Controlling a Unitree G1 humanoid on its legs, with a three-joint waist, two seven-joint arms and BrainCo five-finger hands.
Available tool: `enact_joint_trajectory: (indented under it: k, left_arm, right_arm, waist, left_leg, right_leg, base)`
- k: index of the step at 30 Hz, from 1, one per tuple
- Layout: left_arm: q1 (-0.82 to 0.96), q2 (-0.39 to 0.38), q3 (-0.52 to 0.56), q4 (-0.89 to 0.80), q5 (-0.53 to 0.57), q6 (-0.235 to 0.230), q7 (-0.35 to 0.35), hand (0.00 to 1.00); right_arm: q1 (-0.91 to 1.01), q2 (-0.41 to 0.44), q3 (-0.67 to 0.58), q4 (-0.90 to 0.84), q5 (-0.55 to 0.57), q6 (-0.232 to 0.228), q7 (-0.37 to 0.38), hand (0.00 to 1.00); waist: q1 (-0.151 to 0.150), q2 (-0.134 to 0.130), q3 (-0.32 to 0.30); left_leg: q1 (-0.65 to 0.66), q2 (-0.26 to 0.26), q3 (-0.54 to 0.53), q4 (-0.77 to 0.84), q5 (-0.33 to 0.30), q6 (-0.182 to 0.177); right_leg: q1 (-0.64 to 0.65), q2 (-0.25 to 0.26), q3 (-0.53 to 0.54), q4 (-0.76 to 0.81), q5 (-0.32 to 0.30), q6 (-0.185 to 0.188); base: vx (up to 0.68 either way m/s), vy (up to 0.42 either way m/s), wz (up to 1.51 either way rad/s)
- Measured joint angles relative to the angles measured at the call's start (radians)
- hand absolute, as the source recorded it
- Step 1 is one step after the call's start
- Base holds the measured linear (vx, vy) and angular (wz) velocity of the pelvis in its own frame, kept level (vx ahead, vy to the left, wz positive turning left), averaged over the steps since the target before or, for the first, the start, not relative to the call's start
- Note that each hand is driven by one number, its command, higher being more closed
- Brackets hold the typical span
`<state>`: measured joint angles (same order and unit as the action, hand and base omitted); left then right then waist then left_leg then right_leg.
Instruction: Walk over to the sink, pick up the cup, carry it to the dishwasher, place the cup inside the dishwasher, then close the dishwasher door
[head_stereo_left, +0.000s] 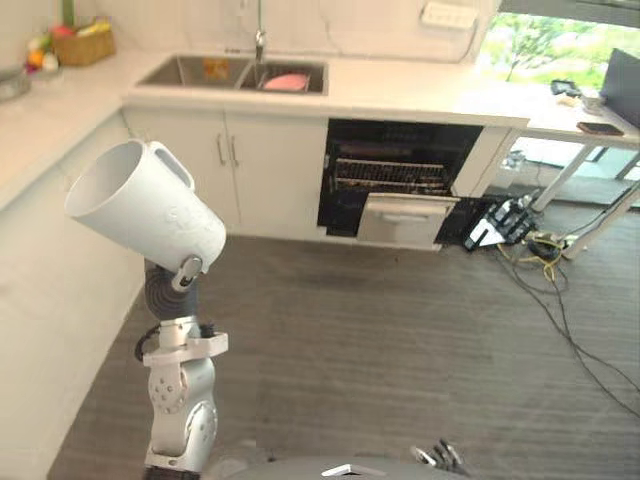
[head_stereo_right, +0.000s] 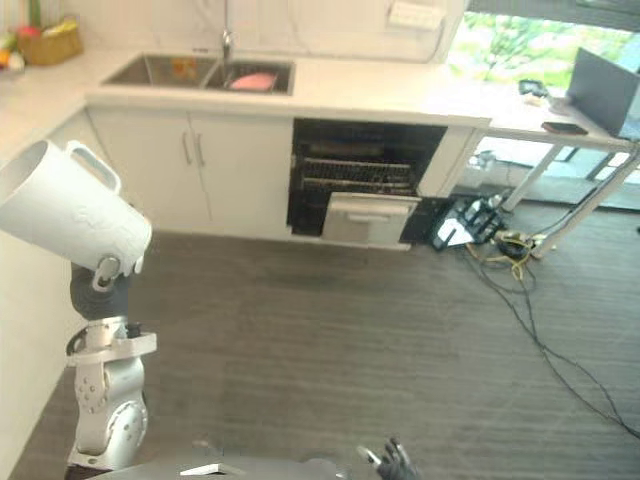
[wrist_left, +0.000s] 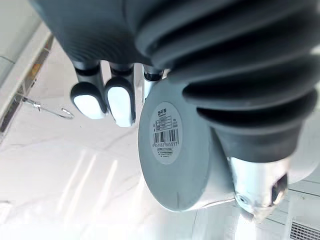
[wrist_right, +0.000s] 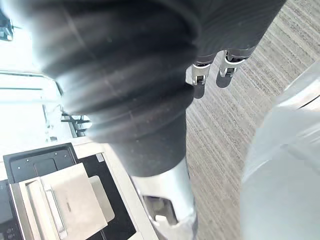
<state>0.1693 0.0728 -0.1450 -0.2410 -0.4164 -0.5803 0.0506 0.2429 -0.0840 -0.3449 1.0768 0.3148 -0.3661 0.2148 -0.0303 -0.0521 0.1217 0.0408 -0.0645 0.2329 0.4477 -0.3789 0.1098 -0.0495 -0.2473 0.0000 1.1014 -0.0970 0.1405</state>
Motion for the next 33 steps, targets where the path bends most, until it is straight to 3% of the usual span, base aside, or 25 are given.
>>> enact_joint_trajectory:
  k: [2,3,5,6,8,9,10,12,14,15,16,17,19,20,21,22,23,24,25,27,29,31,32,33]
  left_arm:
    - [-0.021,0.008,-0.014,-0.007,0.009,0.022,0.026,1.00]
    - [-0.045,0.006,-0.017,-0.007,0.009,0.036,0.034,1.00]
    - [-0.069,0.005,-0.027,-0.006,0.009,0.042,0.039,1.00]
    - [-0.084,0.006,-0.037,-0.003,0.008,0.048,0.039,1.00]
    - [-0.090,0.006,-0.056,-0.003,0.008,0.049,0.037,1.00]
    - [-0.085,0.005,-0.062,-0.001,0.008,0.049,0.035,1.00]
    - [-0.058,-0.015,-0.064,0.018,0.006,0.051,0.032,1.00]
    - [-0.071,-0.017,-0.063,0.017,0.006,0.049,0.030,1.00]
    - [-0.091,-0.014,-0.075,0.017,0.008,0.048,0.024,1.00]
    - [-0.102,-0.014,-0.091,0.013,0.008,0.042,0.016,1.00]
    - [-0.097,-0.014,-0.094,0.009,0.008,0.032,0.013,1.00]
    - [-0.081,-0.015,-0.103,0.005,0.007,0.024,0.012,1.00]
    - [-0.073,-0.017,-0.124,-0.014,0.007,0.027,0.011,1.00]
    - [-0.061,-0.030,-0.137,-0.047,0.007,0.024,0.009,1.00]
    - [-0.039,-0.050,-0.136,-0.064,0.007,0.013,0.007,1.00]
    - [-0.034,-0.052,-0.134,-0.063,0.007,0.006,0.006,1.00]
    - [-0.029,-0.060,-0.133,-0.062,0.007,0.006,0.006,1.00]
    - [-0.028,-0.061,-0.133,-0.059,0.007,0.005,-0.001,1.00]
    - [-0.027,-0.057,-0.133,-0.057,0.007,0.003,-0.004,1.00]
    - [-0.025,-0.036,-0.133,-0.046,0.005,-0.011,-0.021,1.00]
    - [-0.024,-0.033,-0.134,-0.033,0.006,-0.012,-0.025,1.00]
    - [-0.015,-0.039,-0.135,-0.020,0.007,-0.013,-0.029,1.00]
    - [-0.013,-0.040,-0.135,-0.019,0.008,-0.014,-0.029,1.00]
    - [-0.011,-0.043,-0.135,-0.019,0.007,-0.018,-0.029,1.00]
  right_arm:
    - [0.014,0.003,-0.001,-0.001,0.001,-0.013,0.004,0.00]
    - [0.014,0.008,-0.002,-0.004,0.001,-0.025,0.001,0.00]
    - [0.012,0.021,-0.002,-0.029,0.001,-0.033,-0.006,0.00]
    - [0.012,0.032,-0.003,-0.052,0.001,-0.035,-0.010,0.00]
    - [0.013,0.047,0.000,-0.084,0.003,-0.033,-0.022,0.00]
    - [0.021,0.050,0.004,-0.094,0.005,-0.033,-0.025,0.00]
    - [0.017,0.031,0.021,-0.116,0.012,-0.030,-0.032,0.00]
    - [-0.006,0.040,0.028,-0.164,0.012,-0.031,-0.034,0.00]
    - [-0.033,0.043,0.028,-0.176,0.013,-0.018,-0.045,0.00]
    - [-0.030,0.044,0.027,-0.206,0.015,-0.011,-0.049,0.00]
    - [-0.031,0.046,0.028,-0.218,0.016,-0.005,-0.051,0.00]
    - [-0.027,0.048,0.030,-0.250,0.028,0.006,-0.052,0.00]
    - [0.007,0.045,0.026,-0.295,0.036,0.018,-0.055,0.00]
    - [0.034,0.041,0.025,-0.331,0.036,0.020,-0.059,0.00]
    - [0.059,0.038,0.024,-0.359,0.036,0.014,-0.064,0.00]
    - [0.068,0.036,0.021,-0.359,0.039,0.005,-0.066,0.00]
    - [0.069,0.036,0.008,-0.357,0.053,-0.004,-0.073,0.00]
    - [0.060,0.031,-0.012,-0.354,0.070,-0.011,-0.078,0.00]
    - [0.054,0.028,-0.013,-0.354,0.081,-0.016,-0.084,0.00]
    - [0.015,0.012,-0.011,-0.355,0.093,-0.031,-0.087,0.00]
    - [-0.006,0.000,-0.008,-0.356,0.121,-0.031,-0.088,0.00]
    - [-0.035,-0.016,-0.008,-0.393,0.164,-0.031,-0.091,0.00]
    - [-0.040,-0.017,-0.007,-0.413,0.171,-0.032,-0.092,0.00]
    - [-0.046,-0.013,-0.007,-0.446,0.172,-0.032,-0.094,0.00]
  waist:
    - [-0.025,0.027,0.004]
    - [-0.041,0.028,0.007]
    - [-0.055,0.027,0.007]
    - [-0.071,0.028,0.007]
    - [-0.083,0.028,0.008]
    - [-0.082,0.017,0.006]
    - [-0.071,0.075,0.003]
    - [-0.057,0.093,0.005]
    - [-0.060,0.086,0.009]
    - [-0.062,0.081,0.012]
    - [-0.058,0.072,0.013]
    - [-0.053,0.070,0.015]
    - [-0.054,0.073,0.017]
    - [-0.045,0.084,0.017]
    - [-0.030,0.093,0.013]
    - [-0.025,0.097,0.012]
    - [-0.026,0.100,0.011]
    - [-0.020,0.097,0.010]
    - [-0.008,0.094,0.008]
    - [0.021,0.070,-0.002]
    - [0.019,0.054,-0.004]
    - [0.023,0.052,-0.006]
    - [0.024,0.057,-0.007]
    - [0.027,0.064,-0.012]
  left_leg:
    - [0.103,-0.001,-0.010,-0.102,0.029,-0.012]
    - [0.163,-0.001,-0.019,-0.167,0.041,-0.017]
    - [0.217,0.004,-0.036,-0.217,0.047,-0.026]
    - [0.234,0.014,-0.054,-0.234,0.043,-0.033]
    - [0.271,0.026,-0.083,-0.243,0.024,-0.067]
    - [0.297,0.020,-0.094,-0.239,0.009,-0.090]
    - [0.324,0.073,-0.095,-0.208,-0.002,-0.111]
    - [0.301,0.084,-0.094,-0.130,0.040,-0.123]
    - [0.309,0.090,-0.097,-0.181,0.030,-0.100]
    - [0.315,0.096,-0.107,-0.213,0.092,-0.106]
    - [0.329,0.093,-0.107,-0.195,0.097,-0.110]
    - [0.310,0.107,-0.106,-0.105,0.095,-0.108]
    - [0.197,0.150,-0.094,0.190,0.139,-0.111]
    - [0.086,0.201,-0.085,0.403,0.265,-0.112]
    - [0.006,0.269,-0.040,0.552,0.452,-0.088]
    - [-0.030,0.294,-0.032,0.621,0.440,-0.100]
    - [-0.105,0.324,-0.034,0.695,0.313,-0.098]
    - [-0.158,0.326,-0.035,0.664,0.217,-0.084]
    - [-0.167,0.318,-0.033,0.606,0.175,-0.088]
    - [-0.173,0.259,-0.068,0.222,0.086,-0.107]
    - [-0.161,0.206,-0.141,-0.014,0.114,-0.124]
    - [-0.158,0.156,-0.268,-0.182,0.208,-0.141]
    - [-0.156,0.155,-0.279,-0.192,0.255,-0.152]
    - [-0.133,0.161,-0.243,-0.168,0.301,-0.195]
  right_leg:
    - [-0.091,0.039,-0.061,0.070,-0.089,-0.032]
    - [-0.150,0.064,-0.108,0.049,-0.140,-0.043]
    - [-0.226,0.088,-0.174,-0.043,-0.189,-0.084]
    - [-0.270,0.101,-0.212,-0.178,-0.198,-0.103]
    - [-0.285,0.127,-0.233,-0.467,-0.126,-0.127]
    - [-0.279,0.140,-0.232,-0.602,0.010,-0.167]
    - [-0.229,0.196,-0.244,-0.646,0.076,-0.200]
    - [-0.215,0.217,-0.232,-0.661,0.060,-0.218]
    - [-0.187,0.219,-0.230,-0.677,0.049,-0.225]
    - [-0.170,0.226,-0.241,-0.663,0.019,-0.219]
    - [-0.160,0.229,-0.243,-0.655,-0.007,-0.211]
    - [-0.137,0.228,-0.242,-0.654,-0.050,-0.209]
    - [-0.081,0.237,-0.268,-0.682,-0.075,-0.199]
    - [-0.045,0.258,-0.275,-0.712,-0.091,-0.198]
    - [0.010,0.280,-0.270,-0.766,-0.093,-0.203]
    - [0.033,0.291,-0.262,-0.785,-0.087,-0.209]
    - [0.063,0.299,-0.255,-0.799,-0.085,-0.214]
    - [0.086,0.300,-0.235,-0.815,-0.093,-0.214]
    - [0.093,0.299,-0.213,-0.824,-0.092,-0.216]
    - [0.110,0.280,-0.121,-0.864,-0.079,-0.204]
    - [0.125,0.258,-0.069,-0.884,-0.070,-0.176]
    - [0.124,0.236,0.036,-0.878,-0.086,-0.130]
    - [0.123,0.237,0.062,-0.869,-0.097,-0.114]
    - [0.133,0.229,0.117,-0.852,-0.121,-0.085]
  base:
    - [0.43,0.095,0.07]
    - [0.41,0.045,0.21]
    - [0.35,-0.003,0.31]
    - [0.45,-0.044,0.63]
    - [0.49,-0.077,0.58]
    - [0.60,-0.103,0.10]
    - [0.73,-0.093,-0.14]
    - [0.65,-0.082,-0.44]
    - [0.38,-0.085,-0.14]
    - [0.22,-0.062,-0.01]
    - [0.22,-0.072,-0.17]
    - [0.18,-0.041,-0.13]
    - [0.16,-0.043,0.04]
    - [0.27,-0.029,-0.13]
    - [0.24,-0.017,-0.22]
    - [0.32,0.033,-0.24]
    - [0.30,0.014,-0.26]
    - [0.35,0.019,-0.38]
    - [0.32,0.012,-0.86]
    - [0.27,0.078,-1.16]
    - [0.25,0.136,-0.84]
    - [0.33,0.257,-1.23]
    - [0.38,0.396,-1.46]
    - [0.35,0.426,-1.15]
